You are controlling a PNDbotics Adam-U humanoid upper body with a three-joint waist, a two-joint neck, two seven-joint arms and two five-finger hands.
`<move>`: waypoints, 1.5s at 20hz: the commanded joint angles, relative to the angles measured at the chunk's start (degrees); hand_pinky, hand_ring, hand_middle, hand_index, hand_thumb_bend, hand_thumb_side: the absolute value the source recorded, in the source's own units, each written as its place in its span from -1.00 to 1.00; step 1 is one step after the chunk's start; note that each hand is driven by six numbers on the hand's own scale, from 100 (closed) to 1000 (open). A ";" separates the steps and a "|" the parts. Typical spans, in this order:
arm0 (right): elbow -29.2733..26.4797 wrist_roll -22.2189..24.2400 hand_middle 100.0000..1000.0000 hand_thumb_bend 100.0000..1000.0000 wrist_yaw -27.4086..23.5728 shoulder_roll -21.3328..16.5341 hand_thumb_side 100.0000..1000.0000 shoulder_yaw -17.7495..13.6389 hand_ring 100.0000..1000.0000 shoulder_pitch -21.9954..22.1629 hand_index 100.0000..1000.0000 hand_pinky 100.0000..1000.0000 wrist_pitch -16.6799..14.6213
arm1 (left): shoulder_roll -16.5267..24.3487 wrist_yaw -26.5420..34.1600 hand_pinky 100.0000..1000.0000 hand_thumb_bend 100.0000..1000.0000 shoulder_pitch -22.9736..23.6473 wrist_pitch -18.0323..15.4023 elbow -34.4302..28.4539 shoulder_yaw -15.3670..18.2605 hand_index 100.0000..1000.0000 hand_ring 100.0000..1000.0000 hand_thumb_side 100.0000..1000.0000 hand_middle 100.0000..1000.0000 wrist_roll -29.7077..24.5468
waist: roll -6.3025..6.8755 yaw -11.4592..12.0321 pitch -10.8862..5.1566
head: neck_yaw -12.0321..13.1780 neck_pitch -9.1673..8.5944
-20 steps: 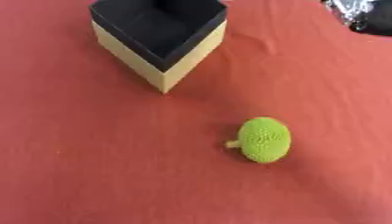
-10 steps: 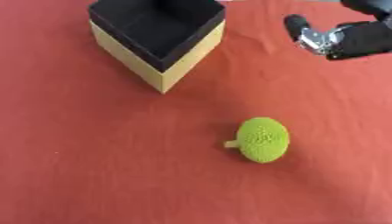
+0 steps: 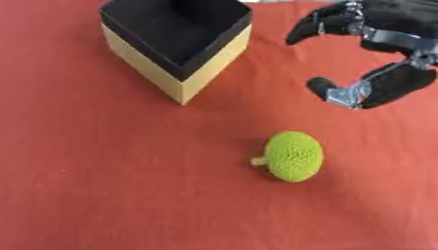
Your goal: Pick up objects on the table and place them in the box.
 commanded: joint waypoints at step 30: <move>-0.89 9.11 0.58 -1.00 -2.18 1.12 -0.23 8.27 0.71 5.72 0.92 0.78 1.23 | 2.09 0.10 0.46 -0.68 -0.10 0.13 -0.84 -0.03 0.46 0.22 -0.02 0.19 -0.69 | -0.01 -0.59 -1.70 | -0.51 0.54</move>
